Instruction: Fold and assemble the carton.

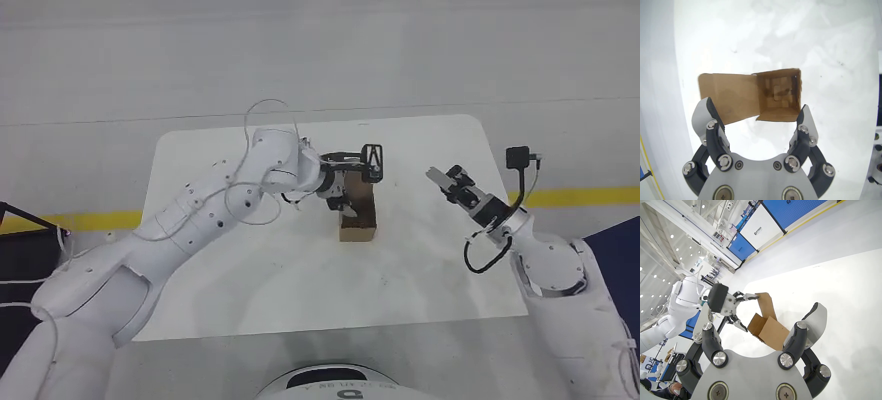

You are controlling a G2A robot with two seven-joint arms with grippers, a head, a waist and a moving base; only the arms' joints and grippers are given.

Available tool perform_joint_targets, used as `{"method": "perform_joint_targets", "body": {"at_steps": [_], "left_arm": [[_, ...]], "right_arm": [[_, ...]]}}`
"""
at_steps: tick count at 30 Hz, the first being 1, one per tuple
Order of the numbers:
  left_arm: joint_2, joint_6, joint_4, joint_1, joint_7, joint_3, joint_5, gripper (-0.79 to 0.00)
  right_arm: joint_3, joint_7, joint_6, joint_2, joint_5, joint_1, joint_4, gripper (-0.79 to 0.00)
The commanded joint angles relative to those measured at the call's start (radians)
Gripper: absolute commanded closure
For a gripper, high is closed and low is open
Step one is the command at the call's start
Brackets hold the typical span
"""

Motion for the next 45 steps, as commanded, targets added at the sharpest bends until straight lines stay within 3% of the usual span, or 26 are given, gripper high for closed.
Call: {"method": "perform_joint_targets", "body": {"at_steps": [1, 8, 14, 18, 23, 32, 35, 37, 45], "left_arm": [[0.023, 0.009, -0.016, 0.033, 0.067, -0.046, 0.043, -0.785], [0.123, 0.037, -0.114, 0.202, 0.241, -0.275, 0.176, -0.785], [0.204, 0.018, -0.245, 0.422, 0.429, -0.514, 0.243, -0.785], [0.234, -0.026, -0.289, 0.557, 0.507, -0.610, 0.259, -0.785], [0.240, -0.073, -0.277, 0.622, 0.551, -0.604, 0.280, -0.785], [0.215, -0.079, -0.204, 0.576, 0.575, -0.507, 0.314, -0.785], [0.210, -0.078, -0.185, 0.567, 0.585, -0.490, 0.325, -0.785], [0.208, -0.079, -0.174, 0.565, 0.595, -0.484, 0.330, -0.785], [0.204, -0.086, -0.143, 0.574, 0.625, -0.473, 0.350, -0.785]], "right_arm": [[-0.023, 0.019, 0.027, 0.000, -0.026, 0.022, 0.013, -0.785], [-0.159, 0.060, 0.129, -0.010, -0.162, 0.127, 0.059, -0.742], [-0.225, 0.049, 0.184, -0.017, -0.253, 0.170, 0.062, -0.631], [-0.206, 0.081, 0.167, -0.013, -0.217, 0.149, 0.060, -0.677], [-0.208, 0.124, 0.197, -0.010, -0.226, 0.123, 0.067, -0.680], [-0.263, 0.142, 0.258, -0.013, -0.295, 0.102, 0.042, -0.613], [-0.267, 0.142, 0.277, -0.014, -0.291, 0.101, 0.046, -0.557], [-0.270, 0.140, 0.290, -0.015, -0.286, 0.103, 0.048, -0.480], [-0.326, 0.154, 0.322, -0.022, -0.322, 0.124, 0.045, -0.471]]}}
